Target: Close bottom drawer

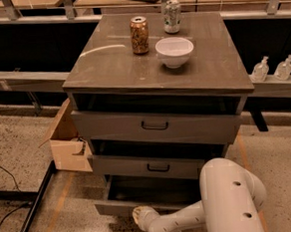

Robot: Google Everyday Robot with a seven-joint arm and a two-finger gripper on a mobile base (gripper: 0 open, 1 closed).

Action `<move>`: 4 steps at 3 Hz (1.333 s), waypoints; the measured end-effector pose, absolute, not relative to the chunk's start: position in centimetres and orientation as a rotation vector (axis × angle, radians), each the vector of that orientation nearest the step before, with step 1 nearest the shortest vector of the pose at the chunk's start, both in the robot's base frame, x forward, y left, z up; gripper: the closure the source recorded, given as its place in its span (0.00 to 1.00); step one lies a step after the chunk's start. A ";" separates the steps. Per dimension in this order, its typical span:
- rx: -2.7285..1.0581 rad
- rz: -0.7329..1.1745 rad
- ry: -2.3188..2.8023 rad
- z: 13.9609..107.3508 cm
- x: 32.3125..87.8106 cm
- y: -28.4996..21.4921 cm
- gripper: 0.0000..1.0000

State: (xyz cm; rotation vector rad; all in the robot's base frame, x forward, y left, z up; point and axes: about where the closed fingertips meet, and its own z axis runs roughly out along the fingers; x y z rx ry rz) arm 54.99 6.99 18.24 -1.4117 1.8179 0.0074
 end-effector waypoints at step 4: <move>-1.436 -0.129 1.684 17.8 67.3 11.3 1.00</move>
Offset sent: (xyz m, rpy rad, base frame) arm 0.0974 0.0098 -0.0031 -0.0710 -0.1220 0.0290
